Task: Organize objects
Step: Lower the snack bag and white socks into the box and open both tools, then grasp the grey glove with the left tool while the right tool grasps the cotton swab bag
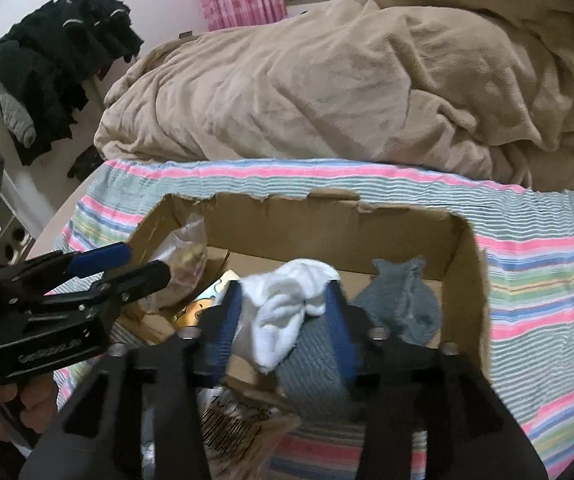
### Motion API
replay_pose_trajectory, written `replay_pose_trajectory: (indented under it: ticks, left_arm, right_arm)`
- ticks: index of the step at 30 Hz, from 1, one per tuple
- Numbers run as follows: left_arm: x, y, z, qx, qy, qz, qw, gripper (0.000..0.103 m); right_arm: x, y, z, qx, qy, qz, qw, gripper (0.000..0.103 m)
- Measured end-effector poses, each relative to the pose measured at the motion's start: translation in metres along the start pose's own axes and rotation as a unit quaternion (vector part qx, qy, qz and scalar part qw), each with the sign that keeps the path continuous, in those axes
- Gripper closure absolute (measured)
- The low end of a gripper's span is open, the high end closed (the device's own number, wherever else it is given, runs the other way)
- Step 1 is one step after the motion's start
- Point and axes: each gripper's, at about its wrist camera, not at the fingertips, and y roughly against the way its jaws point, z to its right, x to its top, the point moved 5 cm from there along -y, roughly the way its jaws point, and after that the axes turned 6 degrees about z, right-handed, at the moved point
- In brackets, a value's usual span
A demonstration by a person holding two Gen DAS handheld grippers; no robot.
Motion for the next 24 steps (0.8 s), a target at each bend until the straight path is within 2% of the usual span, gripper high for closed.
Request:
replay_pose_trajectory:
  ticks: [3,5,15,18,19,24]
  left_arm:
    - [0.002,0.016,-0.001,0.007,0.003,0.009,0.9999,0.039]
    - [0.002,0.03,-0.002,0.012,0.004,0.014,0.9998,0.038]
    - [-0.006,0.097,0.008,0.017,0.008,0.038,0.9991,0.038]
    - [-0.011,0.113,0.011,0.016,0.008,0.045,0.9988,0.034]
    - [-0.013,0.118,0.012,0.015,0.008,0.046,0.9988,0.029]
    - [-0.024,0.142,0.02,0.007,0.008,0.053,0.9985,0.026]
  right_arm:
    - [0.005,0.016,-0.001,-0.005,-0.005,0.012,1.0,0.048]
    - [0.006,0.024,-0.002,-0.012,-0.005,0.017,1.0,0.04]
    - [0.007,0.085,-0.021,-0.008,-0.003,0.054,0.999,0.039]
    - [0.004,0.099,-0.025,-0.008,-0.002,0.056,0.998,0.039]
    - [0.002,0.103,-0.027,-0.008,-0.002,0.056,0.998,0.038]
    - [-0.01,0.127,-0.029,-0.007,-0.011,0.062,0.998,0.025]
